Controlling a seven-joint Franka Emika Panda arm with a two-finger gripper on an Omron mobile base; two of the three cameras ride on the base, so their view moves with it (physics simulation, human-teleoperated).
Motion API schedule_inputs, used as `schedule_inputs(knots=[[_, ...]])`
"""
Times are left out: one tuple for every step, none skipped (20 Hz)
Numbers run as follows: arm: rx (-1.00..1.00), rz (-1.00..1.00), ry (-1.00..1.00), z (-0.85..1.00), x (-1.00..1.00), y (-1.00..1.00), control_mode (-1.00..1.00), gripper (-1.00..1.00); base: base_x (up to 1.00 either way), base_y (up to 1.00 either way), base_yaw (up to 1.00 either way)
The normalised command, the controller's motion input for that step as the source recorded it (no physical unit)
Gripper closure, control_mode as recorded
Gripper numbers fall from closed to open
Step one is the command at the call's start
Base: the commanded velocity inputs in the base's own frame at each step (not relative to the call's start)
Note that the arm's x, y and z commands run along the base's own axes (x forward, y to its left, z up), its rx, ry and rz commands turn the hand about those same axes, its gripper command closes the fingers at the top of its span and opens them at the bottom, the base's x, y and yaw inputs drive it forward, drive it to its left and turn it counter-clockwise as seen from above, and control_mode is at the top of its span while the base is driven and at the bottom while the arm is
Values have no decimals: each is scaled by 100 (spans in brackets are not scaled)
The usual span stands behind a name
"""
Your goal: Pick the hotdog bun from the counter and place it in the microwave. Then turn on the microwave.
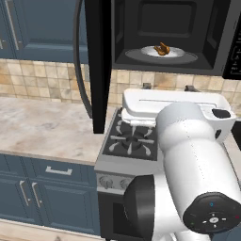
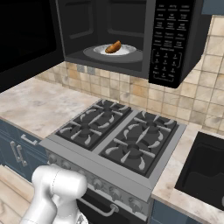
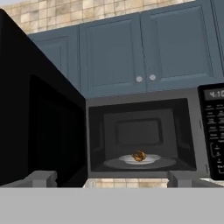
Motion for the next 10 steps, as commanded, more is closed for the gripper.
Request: schedule_inputs(knots=[[-1, 0, 0, 0, 0, 44, -100, -100, 0, 0, 0], [0, 0, 0, 0, 0, 45, -100, -100, 0, 0, 0], [0, 0, 0, -1, 0, 45, -100, -100, 0, 0, 0], [0, 0, 1, -1, 0, 46, -100, -100, 0, 0, 0], [0, 0, 1, 0, 0, 45, -100, -100, 0, 0, 0], [0, 0, 0, 0, 0, 43, -100, -100, 0, 0, 0], [0, 0, 0, 0, 0, 41, -100, -100, 0, 0, 0], [0, 0, 0, 0, 0, 41, -100, -100, 0, 0, 0], [0, 0, 1, 0, 0, 43, -100, -100, 0, 0, 0], [0, 0, 2, 0, 0, 46, -100, -100, 0, 0, 0]])
